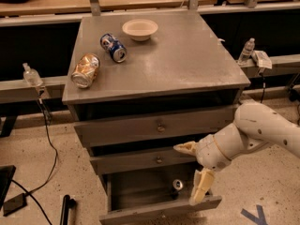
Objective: Pick redbull can from bottom drawer and place on counter
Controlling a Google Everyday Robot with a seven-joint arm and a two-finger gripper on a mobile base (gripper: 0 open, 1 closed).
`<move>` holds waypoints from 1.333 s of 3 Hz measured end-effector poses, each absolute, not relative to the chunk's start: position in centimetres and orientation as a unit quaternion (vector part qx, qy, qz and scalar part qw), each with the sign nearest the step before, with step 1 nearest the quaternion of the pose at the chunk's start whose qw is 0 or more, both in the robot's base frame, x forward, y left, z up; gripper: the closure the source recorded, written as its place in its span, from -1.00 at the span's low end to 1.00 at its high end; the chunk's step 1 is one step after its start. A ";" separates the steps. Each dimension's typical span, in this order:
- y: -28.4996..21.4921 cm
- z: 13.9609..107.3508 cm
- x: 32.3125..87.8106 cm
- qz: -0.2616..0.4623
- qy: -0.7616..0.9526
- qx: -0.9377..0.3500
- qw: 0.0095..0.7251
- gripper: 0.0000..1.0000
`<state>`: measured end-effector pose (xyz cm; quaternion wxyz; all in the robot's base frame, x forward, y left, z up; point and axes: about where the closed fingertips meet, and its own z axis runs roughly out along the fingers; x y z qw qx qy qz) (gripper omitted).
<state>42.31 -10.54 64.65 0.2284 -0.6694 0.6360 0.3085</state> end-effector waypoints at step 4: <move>-14.5 49.8 46.2 0.251 0.662 -0.606 0.362 -1.00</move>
Offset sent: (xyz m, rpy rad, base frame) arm 0.0546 -0.0431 -0.1250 0.2272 -0.1615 -0.2432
